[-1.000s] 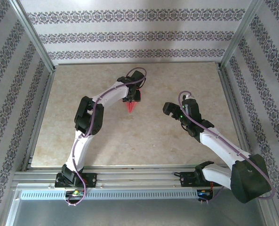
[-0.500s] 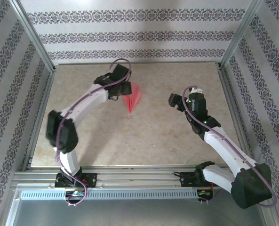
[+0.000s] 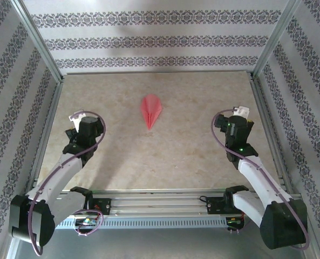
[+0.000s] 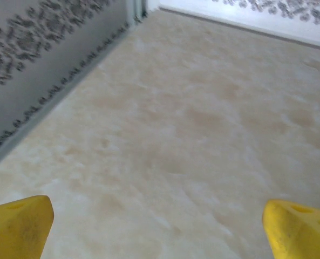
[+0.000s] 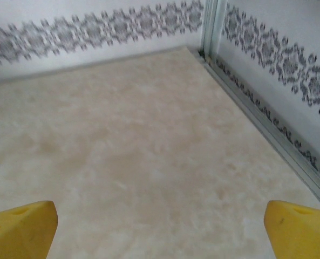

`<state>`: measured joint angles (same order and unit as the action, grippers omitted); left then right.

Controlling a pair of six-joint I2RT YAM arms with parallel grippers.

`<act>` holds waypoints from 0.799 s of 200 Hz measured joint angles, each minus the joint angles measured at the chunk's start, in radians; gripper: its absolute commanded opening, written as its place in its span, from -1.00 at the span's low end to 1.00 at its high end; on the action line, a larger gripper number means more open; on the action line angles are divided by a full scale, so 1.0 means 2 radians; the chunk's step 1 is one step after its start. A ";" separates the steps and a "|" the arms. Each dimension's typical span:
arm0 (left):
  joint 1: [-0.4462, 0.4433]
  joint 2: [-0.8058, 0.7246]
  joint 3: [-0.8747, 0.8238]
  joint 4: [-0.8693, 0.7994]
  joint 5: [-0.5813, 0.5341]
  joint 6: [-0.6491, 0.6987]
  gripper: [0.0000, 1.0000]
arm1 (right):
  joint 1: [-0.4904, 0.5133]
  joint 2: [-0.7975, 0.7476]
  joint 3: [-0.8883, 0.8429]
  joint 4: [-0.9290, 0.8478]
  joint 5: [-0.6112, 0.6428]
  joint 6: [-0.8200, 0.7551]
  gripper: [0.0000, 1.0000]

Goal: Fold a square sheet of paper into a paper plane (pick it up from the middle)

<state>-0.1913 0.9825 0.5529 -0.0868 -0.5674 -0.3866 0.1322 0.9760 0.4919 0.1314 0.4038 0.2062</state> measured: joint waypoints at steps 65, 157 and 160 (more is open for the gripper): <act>0.034 0.065 -0.104 0.252 0.032 0.122 0.99 | -0.006 0.124 -0.042 0.152 -0.045 -0.060 0.96; 0.059 0.168 -0.123 0.442 0.192 0.194 0.99 | -0.020 0.230 -0.092 0.374 -0.137 -0.118 0.96; 0.060 0.171 -0.122 0.445 0.194 0.193 0.99 | -0.020 0.235 -0.093 0.379 -0.138 -0.118 0.96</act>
<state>-0.0708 1.3239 0.3084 0.8028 -0.1787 0.0002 0.0925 1.4464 0.3069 0.8894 0.1280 -0.0303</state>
